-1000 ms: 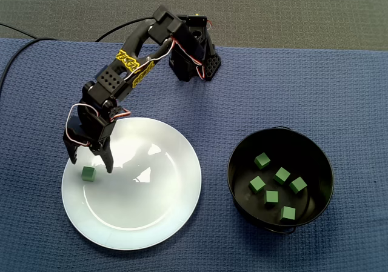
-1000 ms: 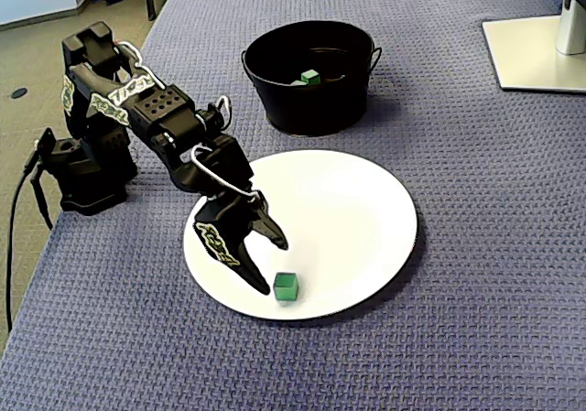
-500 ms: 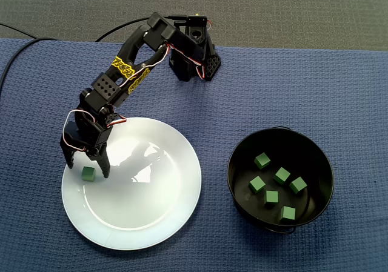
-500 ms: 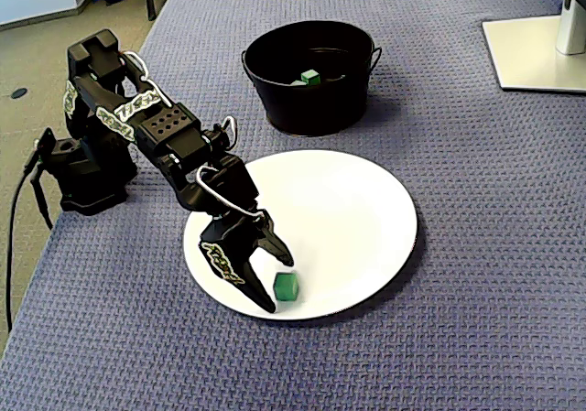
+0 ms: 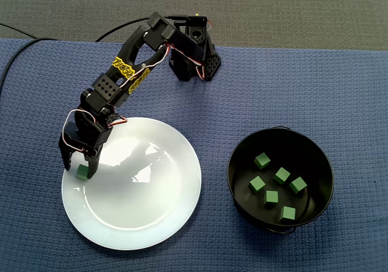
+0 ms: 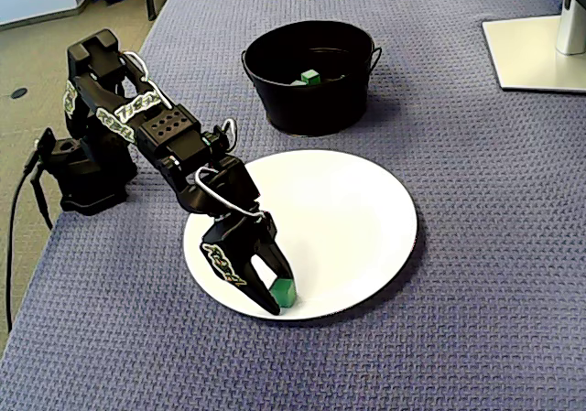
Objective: Pick up the items on the white plate and put them in the black container.
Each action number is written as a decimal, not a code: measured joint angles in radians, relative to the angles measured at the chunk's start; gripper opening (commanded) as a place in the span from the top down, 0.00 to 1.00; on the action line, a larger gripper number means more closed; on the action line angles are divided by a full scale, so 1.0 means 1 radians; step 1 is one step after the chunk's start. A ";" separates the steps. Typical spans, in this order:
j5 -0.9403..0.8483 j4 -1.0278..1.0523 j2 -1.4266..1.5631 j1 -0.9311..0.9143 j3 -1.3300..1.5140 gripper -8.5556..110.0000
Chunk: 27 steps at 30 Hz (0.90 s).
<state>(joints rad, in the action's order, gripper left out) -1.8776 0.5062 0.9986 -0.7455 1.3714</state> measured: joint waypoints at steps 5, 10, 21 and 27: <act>0.023 -0.029 0.003 0.009 0.034 0.90; 0.052 -0.043 0.005 0.025 0.055 0.93; 0.316 0.060 0.189 0.017 0.078 0.93; 0.614 0.446 0.508 0.037 -0.032 0.93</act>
<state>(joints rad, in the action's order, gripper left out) -1.2640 0.9526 1.5064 -0.7087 1.3392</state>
